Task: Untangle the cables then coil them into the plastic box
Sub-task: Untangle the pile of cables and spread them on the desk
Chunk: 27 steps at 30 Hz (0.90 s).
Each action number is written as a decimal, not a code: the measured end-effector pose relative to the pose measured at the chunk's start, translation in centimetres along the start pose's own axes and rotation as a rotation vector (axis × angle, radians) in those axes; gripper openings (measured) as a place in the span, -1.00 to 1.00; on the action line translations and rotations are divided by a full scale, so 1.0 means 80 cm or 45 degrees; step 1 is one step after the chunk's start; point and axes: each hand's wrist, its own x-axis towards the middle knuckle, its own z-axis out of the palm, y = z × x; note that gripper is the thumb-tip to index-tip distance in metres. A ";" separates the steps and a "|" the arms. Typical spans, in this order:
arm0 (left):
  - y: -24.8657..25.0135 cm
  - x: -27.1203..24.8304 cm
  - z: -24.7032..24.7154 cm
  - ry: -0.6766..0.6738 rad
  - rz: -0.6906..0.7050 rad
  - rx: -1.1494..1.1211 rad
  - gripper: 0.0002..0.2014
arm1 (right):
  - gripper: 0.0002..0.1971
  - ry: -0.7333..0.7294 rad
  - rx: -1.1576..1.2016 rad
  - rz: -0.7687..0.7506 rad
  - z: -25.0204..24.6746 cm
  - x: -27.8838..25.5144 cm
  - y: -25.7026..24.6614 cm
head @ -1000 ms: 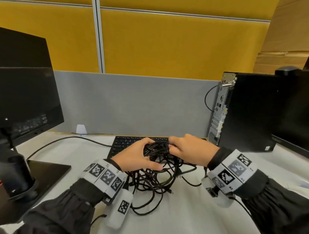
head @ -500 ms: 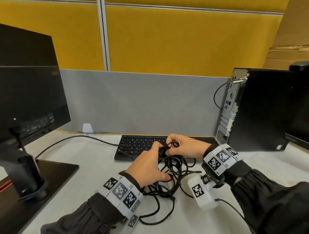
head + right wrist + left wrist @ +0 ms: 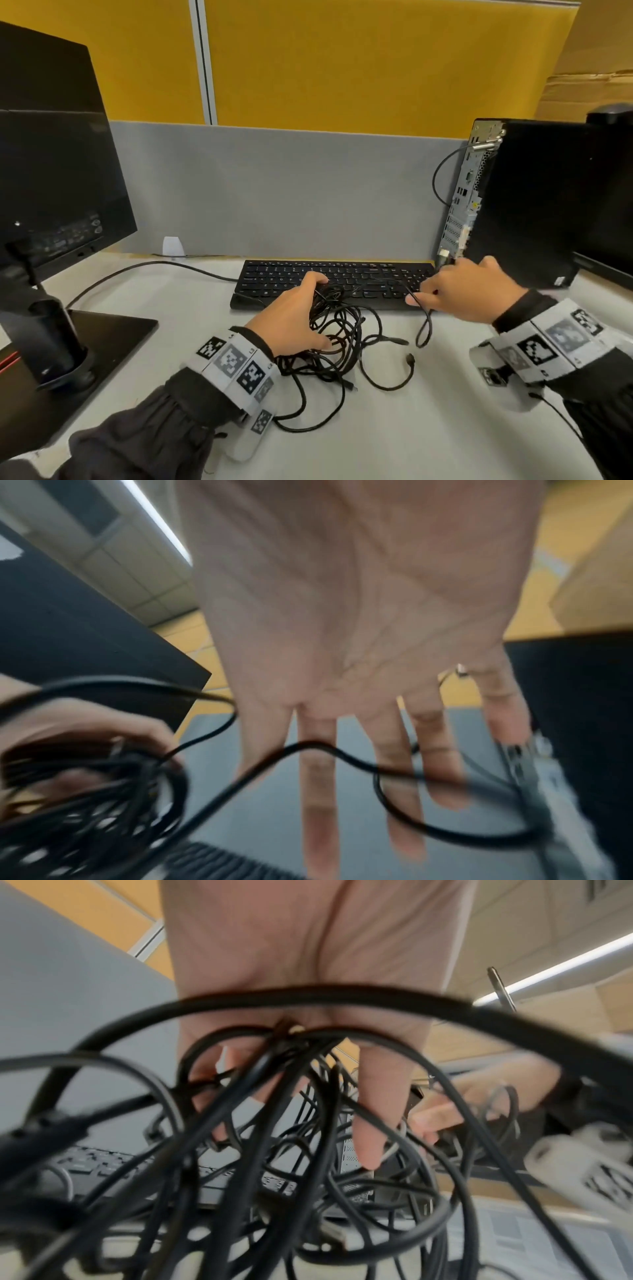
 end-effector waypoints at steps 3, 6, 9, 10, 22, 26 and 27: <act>-0.001 -0.003 -0.008 -0.016 0.020 -0.045 -0.20 | -0.50 0.135 0.230 -0.088 0.018 0.005 -0.023; -0.006 -0.008 -0.011 0.000 0.053 -0.098 -0.21 | -0.37 0.267 0.721 -0.235 0.018 0.014 -0.048; -0.009 -0.012 -0.012 -0.025 0.100 -0.174 -0.19 | -0.39 0.270 1.028 -0.430 0.011 0.018 -0.066; -0.010 -0.012 -0.015 -0.021 0.100 -0.234 -0.18 | -0.54 0.218 0.996 -0.478 0.012 0.018 -0.071; -0.040 0.001 -0.006 -0.485 -0.037 -0.262 -0.47 | -0.86 0.190 0.949 -0.563 0.027 0.010 -0.067; -0.036 0.003 -0.006 -0.119 0.002 -0.341 -0.69 | -0.85 0.663 0.805 -0.466 0.031 0.004 -0.059; -0.034 0.002 -0.008 0.029 0.029 -0.400 -0.70 | -0.82 0.843 0.734 -0.436 0.030 -0.001 -0.059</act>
